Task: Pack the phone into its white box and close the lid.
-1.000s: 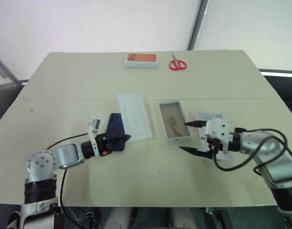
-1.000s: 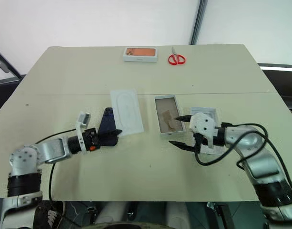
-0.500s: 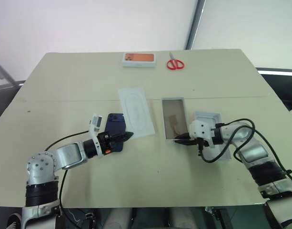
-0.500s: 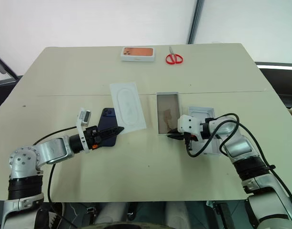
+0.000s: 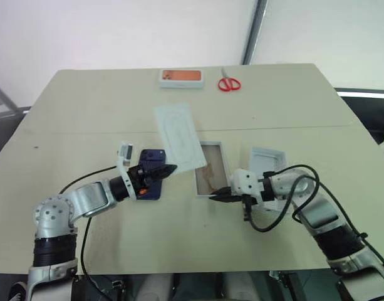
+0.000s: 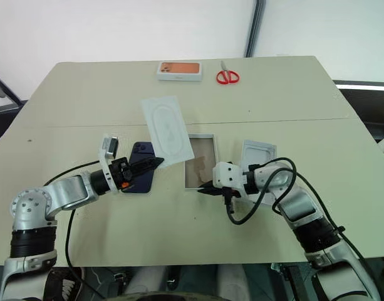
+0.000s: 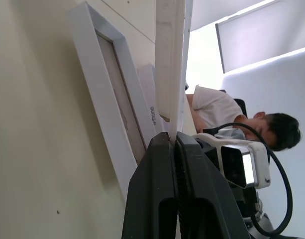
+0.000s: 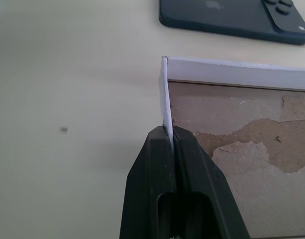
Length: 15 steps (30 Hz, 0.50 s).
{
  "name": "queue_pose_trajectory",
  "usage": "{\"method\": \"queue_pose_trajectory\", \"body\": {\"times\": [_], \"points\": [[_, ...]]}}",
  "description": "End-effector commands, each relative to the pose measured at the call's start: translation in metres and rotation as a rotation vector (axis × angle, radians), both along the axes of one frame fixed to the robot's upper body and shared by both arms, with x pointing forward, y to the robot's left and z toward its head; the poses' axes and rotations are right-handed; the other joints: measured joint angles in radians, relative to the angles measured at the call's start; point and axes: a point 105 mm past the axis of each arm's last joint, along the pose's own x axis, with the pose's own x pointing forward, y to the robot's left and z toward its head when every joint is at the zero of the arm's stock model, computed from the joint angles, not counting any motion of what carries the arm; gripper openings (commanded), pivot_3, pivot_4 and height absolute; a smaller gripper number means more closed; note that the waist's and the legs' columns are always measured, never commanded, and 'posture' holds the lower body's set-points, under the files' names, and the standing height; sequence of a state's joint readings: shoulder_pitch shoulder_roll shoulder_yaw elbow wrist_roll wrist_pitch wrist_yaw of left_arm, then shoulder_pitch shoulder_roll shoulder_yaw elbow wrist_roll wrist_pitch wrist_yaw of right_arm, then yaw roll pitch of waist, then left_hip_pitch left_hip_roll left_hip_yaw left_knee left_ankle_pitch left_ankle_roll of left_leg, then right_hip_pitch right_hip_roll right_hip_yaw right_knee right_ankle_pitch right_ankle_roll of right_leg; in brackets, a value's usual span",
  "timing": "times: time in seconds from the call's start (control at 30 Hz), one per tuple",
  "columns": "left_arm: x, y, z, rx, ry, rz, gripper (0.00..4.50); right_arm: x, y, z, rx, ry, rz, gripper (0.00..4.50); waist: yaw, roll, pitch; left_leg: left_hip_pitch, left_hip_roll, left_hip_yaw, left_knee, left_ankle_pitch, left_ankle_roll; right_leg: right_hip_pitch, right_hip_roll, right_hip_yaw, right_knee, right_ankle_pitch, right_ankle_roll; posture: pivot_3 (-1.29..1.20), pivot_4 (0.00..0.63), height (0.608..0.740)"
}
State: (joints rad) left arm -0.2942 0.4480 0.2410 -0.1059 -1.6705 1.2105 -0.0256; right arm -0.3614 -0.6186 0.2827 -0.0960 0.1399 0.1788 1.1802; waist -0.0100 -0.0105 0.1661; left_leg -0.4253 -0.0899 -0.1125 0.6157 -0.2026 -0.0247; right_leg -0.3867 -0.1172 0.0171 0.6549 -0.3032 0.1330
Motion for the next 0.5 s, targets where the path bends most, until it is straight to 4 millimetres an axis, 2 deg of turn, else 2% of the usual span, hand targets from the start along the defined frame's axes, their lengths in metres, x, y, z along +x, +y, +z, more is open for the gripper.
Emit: {"method": "queue_pose_trajectory", "body": {"times": [0.03,0.1,0.27,0.43,0.5], "points": [[-0.002,-0.005,0.007,-0.019,-0.02,-0.021,0.0,0.0,0.01,0.012,0.06,-0.011,-0.029,0.6,0.0,0.0,0.0,0.0,0.0,0.0,0.0,0.0,0.0,0.0,0.0,0.0,0.0,0.0,0.0,0.0,0.15,0.74],[-0.003,-0.007,0.005,-0.014,-0.014,-0.029,0.0,0.001,0.014,0.016,0.082,-0.024,-0.039,1.33,-0.001,0.0,0.0,0.0,0.0,0.0,0.0,0.0,0.0,0.0,0.0,0.0,0.0,0.0,0.0,0.0,0.15,0.74],[-0.006,-0.01,0.0,0.008,-0.008,-0.059,0.0,-0.001,0.005,0.026,0.079,-0.059,-0.059,3.88,0.001,0.0,0.0,0.0,0.0,0.0,0.0,0.0,0.0,-0.001,0.0,0.0,0.0,0.0,0.0,0.0,0.15,0.74],[-0.008,-0.013,-0.005,0.005,0.009,-0.074,0.0,-0.004,-0.023,0.047,0.097,-0.06,-0.12,3.88,0.002,0.0,0.0,0.0,0.0,0.0,0.0,0.0,0.0,0.0,-0.001,0.0,0.0,0.0,0.0,0.0,0.15,0.74],[-0.01,-0.018,-0.01,0.003,0.033,-0.095,0.0,-0.005,-0.045,0.048,0.067,-0.057,-0.171,3.88,0.003,0.0,0.0,0.0,0.0,0.0,0.0,0.0,0.0,0.0,0.0,0.0,0.0,0.0,0.0,0.0,0.15,0.74]]}}
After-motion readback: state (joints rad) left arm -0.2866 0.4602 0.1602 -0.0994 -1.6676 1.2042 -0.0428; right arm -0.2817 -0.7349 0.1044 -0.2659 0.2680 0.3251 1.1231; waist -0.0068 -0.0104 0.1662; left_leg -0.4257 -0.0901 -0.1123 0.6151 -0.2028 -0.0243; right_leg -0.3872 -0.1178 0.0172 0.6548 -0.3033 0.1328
